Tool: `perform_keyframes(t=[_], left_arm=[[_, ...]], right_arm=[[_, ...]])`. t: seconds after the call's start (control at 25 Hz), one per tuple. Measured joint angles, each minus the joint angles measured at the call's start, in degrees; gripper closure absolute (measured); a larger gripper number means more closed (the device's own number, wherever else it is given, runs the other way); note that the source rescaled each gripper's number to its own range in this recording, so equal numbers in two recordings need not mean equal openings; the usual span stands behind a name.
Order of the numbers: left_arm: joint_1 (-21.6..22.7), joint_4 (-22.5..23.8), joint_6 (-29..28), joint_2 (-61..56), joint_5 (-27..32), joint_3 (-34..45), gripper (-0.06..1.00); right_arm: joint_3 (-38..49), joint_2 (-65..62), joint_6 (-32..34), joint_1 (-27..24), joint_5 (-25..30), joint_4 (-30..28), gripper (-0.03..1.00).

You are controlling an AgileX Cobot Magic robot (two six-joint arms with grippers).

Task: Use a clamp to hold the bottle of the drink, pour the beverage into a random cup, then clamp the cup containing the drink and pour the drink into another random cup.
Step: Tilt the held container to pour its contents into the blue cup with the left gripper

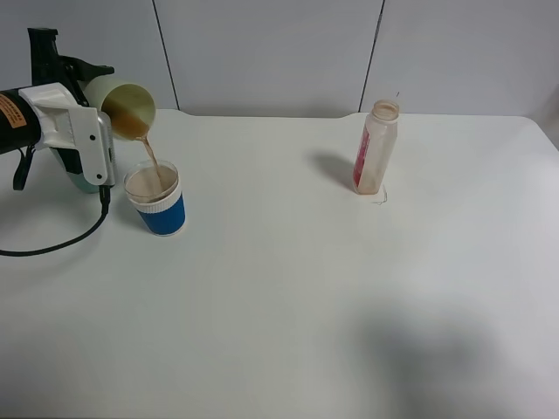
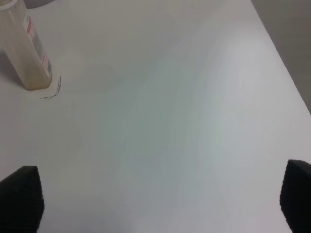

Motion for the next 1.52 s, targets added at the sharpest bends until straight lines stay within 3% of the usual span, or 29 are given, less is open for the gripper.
perform_keyframes(t=[1.16, 1.52], left_arm=[[0.00, -0.50, 2.11, 1.33, -2.84, 0.66, 0.93], [2.38, 0.70, 2.16, 1.33, -3.92, 0.66, 0.93]], right_arm=[[0.00, 0.00, 0.00, 0.00, 0.00, 0.00, -0.01], [0.00, 0.00, 0.00, 0.00, 0.00, 0.00, -0.01]])
